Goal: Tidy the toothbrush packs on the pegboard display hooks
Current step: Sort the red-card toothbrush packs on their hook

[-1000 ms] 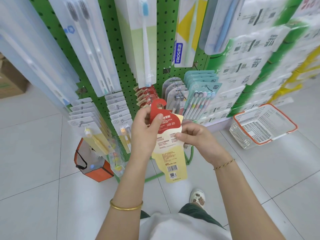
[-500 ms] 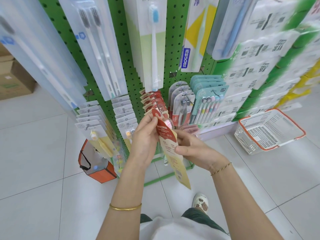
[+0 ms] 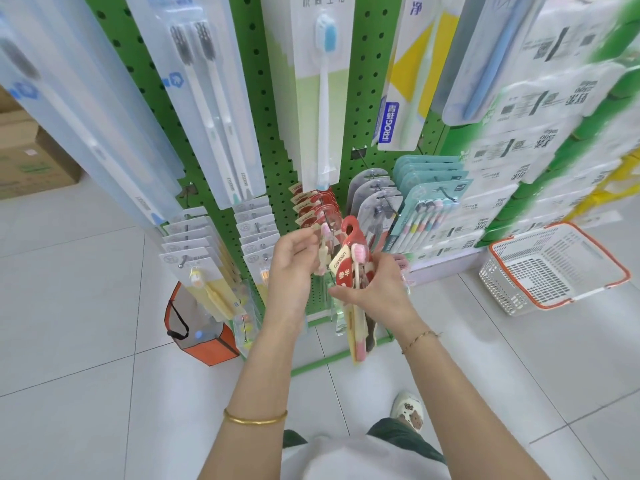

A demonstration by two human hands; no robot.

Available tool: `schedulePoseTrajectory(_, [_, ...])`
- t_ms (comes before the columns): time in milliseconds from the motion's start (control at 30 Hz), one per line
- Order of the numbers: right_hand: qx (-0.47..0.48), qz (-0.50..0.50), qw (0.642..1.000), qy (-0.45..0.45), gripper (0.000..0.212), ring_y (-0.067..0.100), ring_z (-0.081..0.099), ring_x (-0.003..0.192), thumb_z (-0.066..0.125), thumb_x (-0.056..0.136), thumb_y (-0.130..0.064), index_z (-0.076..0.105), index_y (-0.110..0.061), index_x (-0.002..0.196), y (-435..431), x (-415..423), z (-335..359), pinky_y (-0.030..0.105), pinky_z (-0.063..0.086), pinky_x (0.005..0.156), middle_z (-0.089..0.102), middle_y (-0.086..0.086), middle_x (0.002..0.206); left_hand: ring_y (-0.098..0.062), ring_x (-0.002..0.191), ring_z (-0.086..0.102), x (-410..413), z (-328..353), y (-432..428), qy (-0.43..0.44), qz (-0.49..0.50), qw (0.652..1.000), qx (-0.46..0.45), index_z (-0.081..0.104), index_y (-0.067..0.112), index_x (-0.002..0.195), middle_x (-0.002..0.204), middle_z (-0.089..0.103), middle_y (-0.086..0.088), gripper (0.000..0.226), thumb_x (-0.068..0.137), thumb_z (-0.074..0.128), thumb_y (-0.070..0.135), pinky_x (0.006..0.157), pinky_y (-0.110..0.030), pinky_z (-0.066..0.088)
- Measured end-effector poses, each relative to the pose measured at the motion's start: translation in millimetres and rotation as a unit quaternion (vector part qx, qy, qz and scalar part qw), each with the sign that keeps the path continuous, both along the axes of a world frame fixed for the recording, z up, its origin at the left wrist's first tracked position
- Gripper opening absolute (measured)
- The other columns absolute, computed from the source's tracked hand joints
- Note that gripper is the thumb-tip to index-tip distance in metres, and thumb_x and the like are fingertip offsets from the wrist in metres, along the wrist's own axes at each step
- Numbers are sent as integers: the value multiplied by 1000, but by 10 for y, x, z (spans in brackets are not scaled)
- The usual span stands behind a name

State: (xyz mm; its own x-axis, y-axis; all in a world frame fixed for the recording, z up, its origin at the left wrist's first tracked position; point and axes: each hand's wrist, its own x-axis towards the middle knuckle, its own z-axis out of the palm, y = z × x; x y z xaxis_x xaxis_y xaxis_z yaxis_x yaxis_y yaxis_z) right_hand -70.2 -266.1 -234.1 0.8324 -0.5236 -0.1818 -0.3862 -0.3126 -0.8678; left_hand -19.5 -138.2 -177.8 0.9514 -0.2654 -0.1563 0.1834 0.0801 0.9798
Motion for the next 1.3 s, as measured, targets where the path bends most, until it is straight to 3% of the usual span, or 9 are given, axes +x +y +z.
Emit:
schedulePoseTrajectory(100, [-99,-51,994,20,97,20,44,111,86,51,-52,41,-6,122,112,132,-97,37,45,94,47,5,116,-6,106,59,47,-35,-3,-18,0,999,30,58,28,104,115,61,3,27,95,49,3,89,-25,50])
schedulePoseTrajectory(200, [-146,-75,986,15,95,22,41,112,86,53,-52,40,-4,121,214,240,-119,36,43,94,45,7,117,-5,108,58,105,-53,5,-30,8,998,56,58,31,101,113,61,7,26,94,53,6,98,-32,48])
schedulePoseTrajectory(334, [-176,-98,980,2,97,25,45,109,84,53,-56,39,-4,122,334,352,-184,37,45,88,45,8,117,-1,104,57,174,-53,25,-42,14,996,80,57,24,110,113,60,8,25,94,53,6,98,-28,47])
schedulePoseTrajectory(534, [-186,-120,975,12,99,27,46,105,85,53,-54,39,-3,124,422,509,-301,36,44,88,45,11,116,9,94,54,270,-79,27,-60,11,992,112,56,20,116,112,59,10,27,94,51,5,77,-3,43])
schedulePoseTrajectory(734, [-198,-92,976,17,98,31,47,110,84,57,-50,40,2,127,363,556,-347,41,46,91,46,14,120,7,97,53,329,-94,-6,-76,0,988,136,53,21,114,115,57,6,28,95,48,2,76,-1,42])
schedulePoseTrajectory(834, [-215,-58,975,18,82,31,44,118,81,68,-31,39,-1,131,236,485,-313,38,43,95,43,14,129,9,98,52,357,-97,-25,-80,-10,986,146,53,22,114,116,56,6,29,95,47,0,81,-5,43])
schedulePoseTrajectory(967, [-270,-68,955,-99,42,26,52,108,58,81,2,57,-8,121,26,458,-42,31,42,87,52,9,120,10,97,52,385,-101,-36,-92,-12,984,153,53,20,116,117,56,6,31,94,47,-1,81,-3,41])
schedulePoseTrajectory(1067, [-253,-38,953,-161,30,23,58,97,52,89,0,64,-9,116,-71,627,259,29,45,83,57,8,113,9,94,52,388,-95,-67,-101,-10,983,153,54,16,118,115,56,5,32,94,46,-3,80,0,41])
schedulePoseTrajectory(1301, [-232,77,966,-81,25,21,57,94,58,91,-8,69,-12,113,-267,1022,452,20,38,81,58,8,106,9,92,52,342,-80,-70,-105,-17,982,156,53,17,116,108,54,12,31,94,46,-4,79,-5,43])
